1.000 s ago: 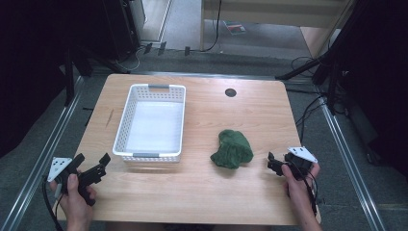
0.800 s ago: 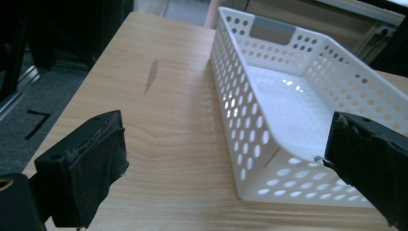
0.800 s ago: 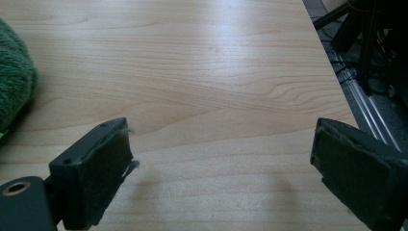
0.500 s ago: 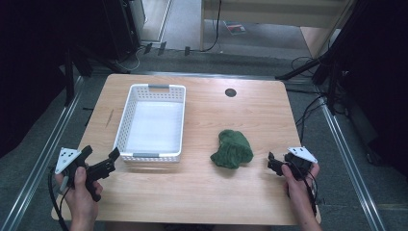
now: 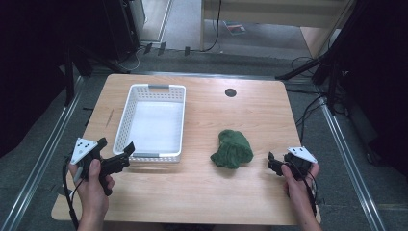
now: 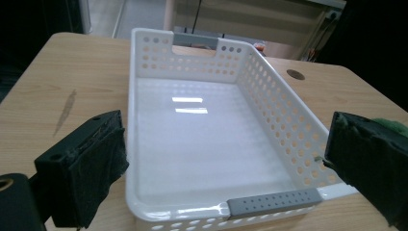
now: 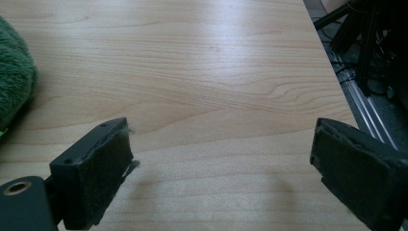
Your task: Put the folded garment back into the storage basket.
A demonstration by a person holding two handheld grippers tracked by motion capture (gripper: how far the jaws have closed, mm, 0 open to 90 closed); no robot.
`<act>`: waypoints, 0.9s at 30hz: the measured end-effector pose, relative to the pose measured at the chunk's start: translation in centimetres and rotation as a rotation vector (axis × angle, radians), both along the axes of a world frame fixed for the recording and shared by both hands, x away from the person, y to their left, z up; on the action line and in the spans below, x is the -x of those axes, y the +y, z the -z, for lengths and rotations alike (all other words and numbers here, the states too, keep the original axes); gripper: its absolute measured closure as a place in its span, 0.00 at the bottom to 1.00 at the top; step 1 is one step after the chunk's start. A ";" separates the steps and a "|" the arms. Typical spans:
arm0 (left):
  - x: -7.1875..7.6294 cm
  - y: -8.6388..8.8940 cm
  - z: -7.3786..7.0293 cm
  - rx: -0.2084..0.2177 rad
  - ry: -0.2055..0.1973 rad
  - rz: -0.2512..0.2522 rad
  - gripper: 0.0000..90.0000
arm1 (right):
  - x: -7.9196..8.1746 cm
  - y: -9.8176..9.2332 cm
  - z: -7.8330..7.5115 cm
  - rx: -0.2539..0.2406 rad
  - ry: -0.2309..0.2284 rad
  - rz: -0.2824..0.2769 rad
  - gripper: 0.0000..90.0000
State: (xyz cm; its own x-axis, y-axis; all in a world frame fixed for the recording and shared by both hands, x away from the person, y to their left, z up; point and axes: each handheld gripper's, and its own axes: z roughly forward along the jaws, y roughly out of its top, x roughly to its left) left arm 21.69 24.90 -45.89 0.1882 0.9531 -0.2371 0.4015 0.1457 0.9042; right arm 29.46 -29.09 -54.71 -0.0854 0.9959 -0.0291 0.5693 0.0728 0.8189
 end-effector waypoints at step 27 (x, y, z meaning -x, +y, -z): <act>-3.1 -7.5 -0.1 -0.021 0.049 0.151 0.02 | -0.1 0.0 0.0 0.005 0.002 -0.012 0.09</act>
